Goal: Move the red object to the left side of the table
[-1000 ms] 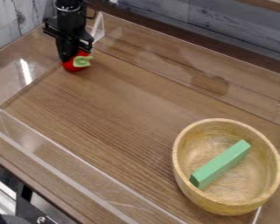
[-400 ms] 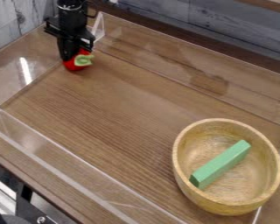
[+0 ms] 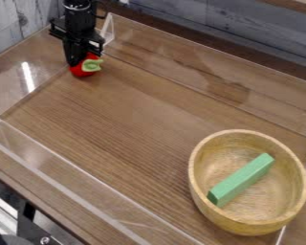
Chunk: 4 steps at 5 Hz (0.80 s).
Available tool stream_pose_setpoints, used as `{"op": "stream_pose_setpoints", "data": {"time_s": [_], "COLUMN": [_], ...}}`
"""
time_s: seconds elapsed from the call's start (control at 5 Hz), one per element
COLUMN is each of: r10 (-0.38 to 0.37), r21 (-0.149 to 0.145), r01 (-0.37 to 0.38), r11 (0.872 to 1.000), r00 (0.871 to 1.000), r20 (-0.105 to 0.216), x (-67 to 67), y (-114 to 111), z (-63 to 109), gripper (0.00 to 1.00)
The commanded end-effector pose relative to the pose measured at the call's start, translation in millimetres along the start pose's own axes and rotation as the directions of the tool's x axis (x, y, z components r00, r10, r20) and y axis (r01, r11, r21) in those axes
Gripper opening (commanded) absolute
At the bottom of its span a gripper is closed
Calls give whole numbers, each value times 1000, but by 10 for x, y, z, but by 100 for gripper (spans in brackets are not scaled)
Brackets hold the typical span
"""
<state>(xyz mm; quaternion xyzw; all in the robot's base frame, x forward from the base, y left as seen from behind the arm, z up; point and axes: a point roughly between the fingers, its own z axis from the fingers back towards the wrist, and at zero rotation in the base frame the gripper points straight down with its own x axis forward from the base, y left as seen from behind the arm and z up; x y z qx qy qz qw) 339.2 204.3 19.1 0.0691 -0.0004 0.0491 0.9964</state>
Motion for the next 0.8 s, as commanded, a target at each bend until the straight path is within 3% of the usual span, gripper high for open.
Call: {"op": "stream_pose_setpoints", "data": {"time_s": [0.0, 0.6], "r10": [4, 10], "r21": [-22, -32], "r01": [-4, -11], "r11": [1000, 999], "r00": [1000, 999], "r20": [-24, -36], "x": [15, 32], "y": [-109, -129], "z": [-139, -135], "gripper": [0, 0]}}
